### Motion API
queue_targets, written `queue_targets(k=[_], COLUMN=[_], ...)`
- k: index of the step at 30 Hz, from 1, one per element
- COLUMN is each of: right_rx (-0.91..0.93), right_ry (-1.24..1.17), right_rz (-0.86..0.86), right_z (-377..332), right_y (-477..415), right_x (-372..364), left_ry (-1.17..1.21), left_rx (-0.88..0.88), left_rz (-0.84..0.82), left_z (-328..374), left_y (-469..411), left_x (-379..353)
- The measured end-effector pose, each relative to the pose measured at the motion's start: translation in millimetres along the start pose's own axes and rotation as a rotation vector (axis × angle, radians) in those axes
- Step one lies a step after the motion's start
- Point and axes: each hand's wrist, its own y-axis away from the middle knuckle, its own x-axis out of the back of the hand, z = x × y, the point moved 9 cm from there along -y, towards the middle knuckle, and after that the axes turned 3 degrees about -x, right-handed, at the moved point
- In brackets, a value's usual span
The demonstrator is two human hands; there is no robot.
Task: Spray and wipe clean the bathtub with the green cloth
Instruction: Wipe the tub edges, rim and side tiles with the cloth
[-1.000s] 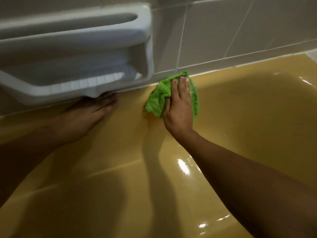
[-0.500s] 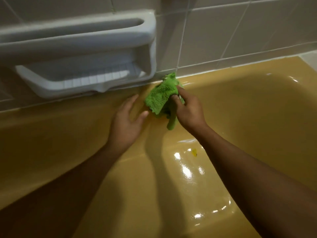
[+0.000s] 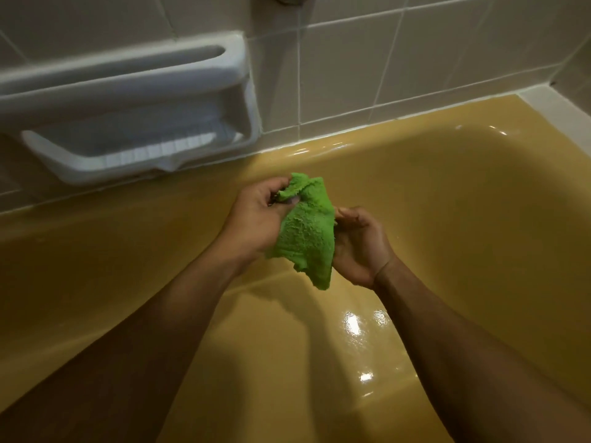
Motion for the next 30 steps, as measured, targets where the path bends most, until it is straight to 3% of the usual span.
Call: queue_targets(k=[3,7,13,16,19,22,26,28,30], right_rx=[-0.066,-0.162,0.075,0.170,0.225,0.208,0.157,0.141,0.119], right_ry=[0.106,0.284,0.333,0.412,0.527,0.727,0.996,1.091,1.136], right_rz=[-0.070,-0.134,0.311,0.382,0.335,0.225,0.062,0.034,0.030], right_z=[13,35,2,-16,-30,-38,-40,-46,-52], right_y=[-11,-13,-6,1,12,18,22,25,27], right_x=[-7,-20,10,13,-1,-29,-67,-76,-76], left_ry=[-0.023,-0.001,-0.031,-0.033,-0.305,-0.523,-0.436,-0.394,-0.351], left_rx=[0.033,0.010,0.044,0.089,0.023,-0.119,-0.090,-0.064,-0.042], left_rz=[-0.053,0.010,0.127,0.277,0.387,0.225,-0.211,-0.274,-0.235], left_z=[2,4,-17,-39,-39,-15,-6,-6,-6], left_y=[4,6,21,28,33,28,22,20,18], left_x=[10,39,68,87,104,87,35,31,36])
